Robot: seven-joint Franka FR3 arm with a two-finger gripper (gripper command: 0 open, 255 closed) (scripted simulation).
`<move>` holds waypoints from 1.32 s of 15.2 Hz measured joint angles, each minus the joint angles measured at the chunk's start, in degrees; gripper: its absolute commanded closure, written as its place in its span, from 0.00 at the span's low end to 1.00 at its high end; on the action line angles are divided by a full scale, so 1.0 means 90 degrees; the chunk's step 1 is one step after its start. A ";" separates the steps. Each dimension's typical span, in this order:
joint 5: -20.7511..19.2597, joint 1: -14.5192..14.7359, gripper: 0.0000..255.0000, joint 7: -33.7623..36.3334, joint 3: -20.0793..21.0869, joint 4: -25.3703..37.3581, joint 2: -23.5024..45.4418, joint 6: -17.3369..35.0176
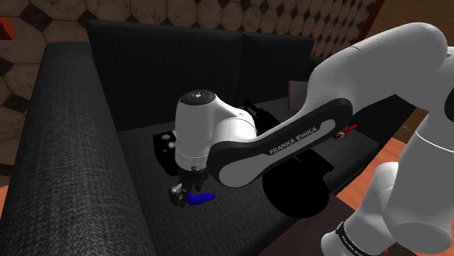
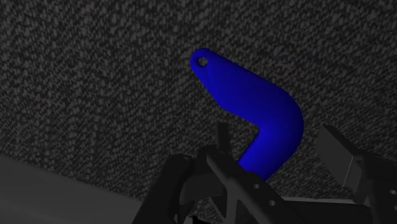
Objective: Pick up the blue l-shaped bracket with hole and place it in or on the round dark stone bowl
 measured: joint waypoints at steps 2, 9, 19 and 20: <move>-0.0011 -0.0014 1.00 0.0007 -0.0019 0.0010 -0.0028 -0.0063; -0.0012 -0.0025 1.00 -0.0010 -0.0031 0.0039 -0.0031 -0.0028; 0.0237 -0.0033 1.00 -0.0173 0.0035 0.0311 -0.0394 -0.0674; 0.0260 -0.0037 1.00 -0.0191 0.0037 0.0356 -0.0436 -0.0758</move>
